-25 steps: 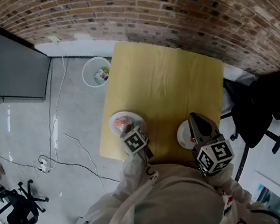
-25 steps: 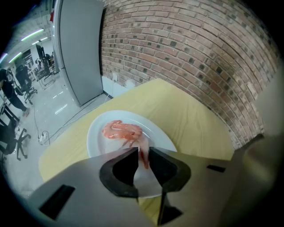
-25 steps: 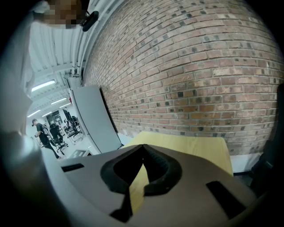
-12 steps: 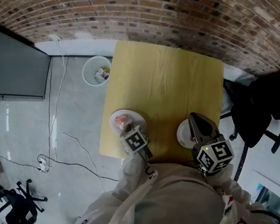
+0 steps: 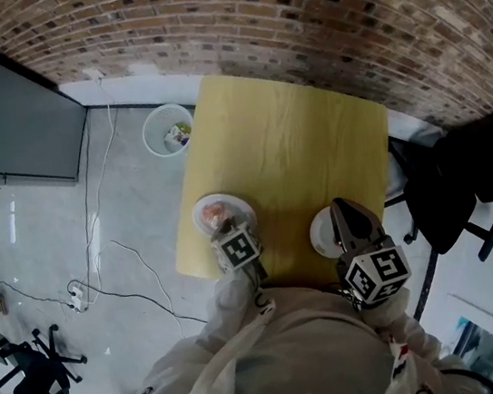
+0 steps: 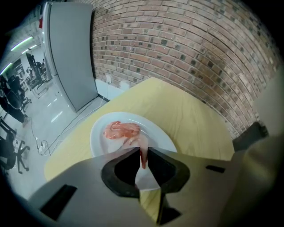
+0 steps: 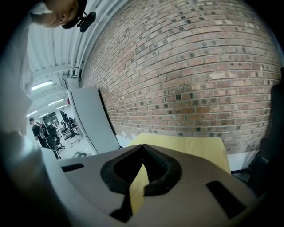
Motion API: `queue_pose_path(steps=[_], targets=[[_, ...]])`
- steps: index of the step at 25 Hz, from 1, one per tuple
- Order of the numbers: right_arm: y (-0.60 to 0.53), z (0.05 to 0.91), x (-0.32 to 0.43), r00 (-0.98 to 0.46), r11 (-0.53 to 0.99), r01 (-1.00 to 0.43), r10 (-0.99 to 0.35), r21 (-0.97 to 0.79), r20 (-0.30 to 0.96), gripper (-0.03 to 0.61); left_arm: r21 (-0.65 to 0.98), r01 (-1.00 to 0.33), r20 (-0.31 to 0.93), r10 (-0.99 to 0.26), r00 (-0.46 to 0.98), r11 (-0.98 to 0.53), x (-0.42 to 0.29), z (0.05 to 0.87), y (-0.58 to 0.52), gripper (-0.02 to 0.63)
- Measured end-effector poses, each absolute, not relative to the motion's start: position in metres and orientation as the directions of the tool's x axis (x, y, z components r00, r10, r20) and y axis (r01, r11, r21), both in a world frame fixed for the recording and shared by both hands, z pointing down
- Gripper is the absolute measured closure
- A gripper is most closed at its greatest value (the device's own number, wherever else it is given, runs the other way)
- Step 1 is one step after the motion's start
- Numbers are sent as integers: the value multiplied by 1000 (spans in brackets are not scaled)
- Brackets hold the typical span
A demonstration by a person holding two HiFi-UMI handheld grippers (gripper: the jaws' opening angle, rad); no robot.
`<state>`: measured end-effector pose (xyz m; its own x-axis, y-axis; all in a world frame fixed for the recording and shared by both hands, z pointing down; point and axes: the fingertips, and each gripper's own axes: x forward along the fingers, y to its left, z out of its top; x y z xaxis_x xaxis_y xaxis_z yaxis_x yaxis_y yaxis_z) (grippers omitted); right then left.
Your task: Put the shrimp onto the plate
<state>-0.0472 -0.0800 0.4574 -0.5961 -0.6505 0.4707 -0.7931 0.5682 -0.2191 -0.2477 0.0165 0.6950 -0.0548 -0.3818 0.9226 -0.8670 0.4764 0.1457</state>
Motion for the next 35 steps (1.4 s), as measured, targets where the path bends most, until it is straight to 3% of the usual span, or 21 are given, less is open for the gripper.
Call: queue_pose_path(steps=[18,35], targets=[[-34,440,23,-434,382,-901,-794,-205,426,554,155,-949,900,-436,21,273,-202,675,9,552],[5,446,126,-246,159,-959,-876,-233,416,554,134,-987,857,-490,158,-83,-84,647,-11,552]])
